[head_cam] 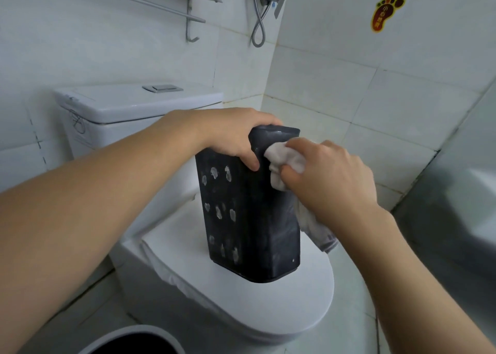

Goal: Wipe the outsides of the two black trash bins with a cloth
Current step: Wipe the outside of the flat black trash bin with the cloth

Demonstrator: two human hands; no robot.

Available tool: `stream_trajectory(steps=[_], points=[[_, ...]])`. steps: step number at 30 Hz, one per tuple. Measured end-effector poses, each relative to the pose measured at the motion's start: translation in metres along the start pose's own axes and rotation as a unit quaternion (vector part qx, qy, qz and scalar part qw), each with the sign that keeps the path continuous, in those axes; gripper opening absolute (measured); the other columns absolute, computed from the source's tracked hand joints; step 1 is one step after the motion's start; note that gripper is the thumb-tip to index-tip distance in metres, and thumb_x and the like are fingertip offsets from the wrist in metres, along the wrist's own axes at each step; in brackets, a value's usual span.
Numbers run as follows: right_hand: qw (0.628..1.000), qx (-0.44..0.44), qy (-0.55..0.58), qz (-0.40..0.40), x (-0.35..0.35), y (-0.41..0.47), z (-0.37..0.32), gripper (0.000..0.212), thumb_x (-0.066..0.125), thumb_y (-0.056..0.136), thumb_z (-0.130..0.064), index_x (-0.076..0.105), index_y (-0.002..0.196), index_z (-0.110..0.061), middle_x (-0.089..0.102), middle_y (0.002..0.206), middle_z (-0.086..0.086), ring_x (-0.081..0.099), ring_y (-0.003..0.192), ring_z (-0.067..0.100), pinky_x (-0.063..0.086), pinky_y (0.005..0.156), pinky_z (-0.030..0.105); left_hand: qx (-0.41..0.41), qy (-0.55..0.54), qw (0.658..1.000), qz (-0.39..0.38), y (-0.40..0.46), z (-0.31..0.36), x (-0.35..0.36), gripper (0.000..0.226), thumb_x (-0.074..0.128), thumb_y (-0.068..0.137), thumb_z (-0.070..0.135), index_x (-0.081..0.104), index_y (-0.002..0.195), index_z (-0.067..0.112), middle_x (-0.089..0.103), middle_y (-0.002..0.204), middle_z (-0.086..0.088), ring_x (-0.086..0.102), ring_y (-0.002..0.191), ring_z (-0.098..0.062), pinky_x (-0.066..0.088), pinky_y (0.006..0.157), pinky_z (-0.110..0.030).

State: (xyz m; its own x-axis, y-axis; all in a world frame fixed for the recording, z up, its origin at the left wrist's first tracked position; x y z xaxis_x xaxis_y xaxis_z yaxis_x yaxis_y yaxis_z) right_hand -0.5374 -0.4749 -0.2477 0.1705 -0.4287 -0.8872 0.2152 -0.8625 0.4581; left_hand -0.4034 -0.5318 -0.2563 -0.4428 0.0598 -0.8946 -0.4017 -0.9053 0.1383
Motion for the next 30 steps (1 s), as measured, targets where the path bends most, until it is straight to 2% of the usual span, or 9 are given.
stream_trajectory(steps=[3,7,10,13,17,21,26,30], points=[[1.0,-0.001,-0.016,-0.001,0.004,-0.003,-0.005,0.023,0.044,0.091,-0.043,0.055,0.109,-0.035,0.043,0.087,-0.002,0.046,0.074,0.03,0.033,0.062,0.033,-0.004,-0.005,1.0,-0.01,0.0,-0.002,0.002,0.082,0.087,0.069,0.022,0.046,0.136,0.046,0.063,0.118,0.019,0.059,0.106,-0.008,0.05,0.093,-0.033],[0.999,-0.019,-0.031,-0.015,0.02,-0.035,-0.001,0.028,0.043,0.091,-0.049,0.047,0.117,-0.039,0.044,0.087,-0.006,0.058,0.08,0.031,0.034,0.06,0.032,-0.013,-0.01,1.0,-0.01,-0.002,-0.009,0.0,0.082,0.085,0.071,0.022,0.045,0.138,0.046,0.062,0.119,0.018,0.061,0.105,-0.009,0.052,0.089,-0.034],[0.999,-0.02,-0.022,-0.03,0.026,-0.046,0.004,0.028,0.043,0.09,-0.05,0.045,0.117,-0.044,0.046,0.085,-0.007,0.052,0.073,0.026,0.035,0.058,0.032,-0.019,-0.015,1.0,-0.015,-0.002,-0.01,0.0,0.078,0.084,0.073,0.02,0.046,0.136,0.045,0.063,0.117,0.017,0.062,0.104,-0.009,0.052,0.086,-0.031],[0.999,-0.019,-0.01,-0.028,0.022,-0.029,0.005,0.028,0.042,0.09,-0.05,0.048,0.117,-0.047,0.05,0.09,-0.006,0.057,0.082,0.03,0.037,0.062,0.034,-0.021,-0.007,1.0,-0.014,0.0,-0.007,0.0,0.078,0.085,0.072,0.021,0.046,0.136,0.045,0.064,0.116,0.016,0.061,0.102,-0.009,0.051,0.087,-0.032],[1.0,-0.013,0.004,0.006,0.005,0.005,-0.001,0.025,0.044,0.091,-0.05,0.053,0.112,-0.042,0.051,0.092,-0.001,0.046,0.075,0.028,0.035,0.063,0.034,-0.012,0.01,1.0,-0.02,0.003,-0.001,0.003,0.08,0.086,0.071,0.021,0.046,0.136,0.045,0.063,0.117,0.017,0.059,0.106,-0.011,0.048,0.093,-0.033],[1.0,-0.003,0.009,0.013,0.007,0.005,0.001,0.025,0.043,0.09,-0.048,0.053,0.112,-0.042,0.05,0.089,-0.001,0.046,0.073,0.029,0.035,0.062,0.034,-0.014,0.009,1.0,-0.022,0.005,-0.003,0.002,0.081,0.085,0.071,0.02,0.045,0.136,0.046,0.063,0.117,0.017,0.059,0.106,-0.011,0.048,0.092,-0.032],[0.999,-0.02,-0.006,-0.028,0.024,-0.03,0.002,0.027,0.045,0.089,-0.05,0.046,0.116,-0.047,0.049,0.089,-0.006,0.058,0.081,0.031,0.038,0.062,0.033,-0.022,-0.001,1.0,-0.022,0.004,-0.006,0.002,0.081,0.084,0.072,0.02,0.044,0.137,0.048,0.062,0.116,0.018,0.06,0.101,-0.007,0.048,0.076,-0.026],[0.999,-0.013,0.015,-0.044,0.02,-0.021,0.004,0.026,0.045,0.088,-0.051,0.049,0.113,-0.051,0.051,0.09,-0.007,0.052,0.079,0.027,0.039,0.064,0.035,-0.021,-0.003,1.0,-0.02,0.003,-0.005,0.002,0.082,0.085,0.072,0.021,0.044,0.138,0.047,0.062,0.117,0.017,0.06,0.103,-0.009,0.05,0.082,-0.028]])
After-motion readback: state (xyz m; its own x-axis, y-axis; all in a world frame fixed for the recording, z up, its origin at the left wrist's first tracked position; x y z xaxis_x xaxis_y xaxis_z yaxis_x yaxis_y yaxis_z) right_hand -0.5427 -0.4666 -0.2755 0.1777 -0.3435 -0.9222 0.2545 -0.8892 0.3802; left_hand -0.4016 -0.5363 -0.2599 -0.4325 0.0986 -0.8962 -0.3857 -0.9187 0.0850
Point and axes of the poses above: each hand's wrist, its own y-axis towards the middle knuckle, its own x-axis out of the palm, z = x × y, the point moved 10 cm from there along y, towards the middle knuckle
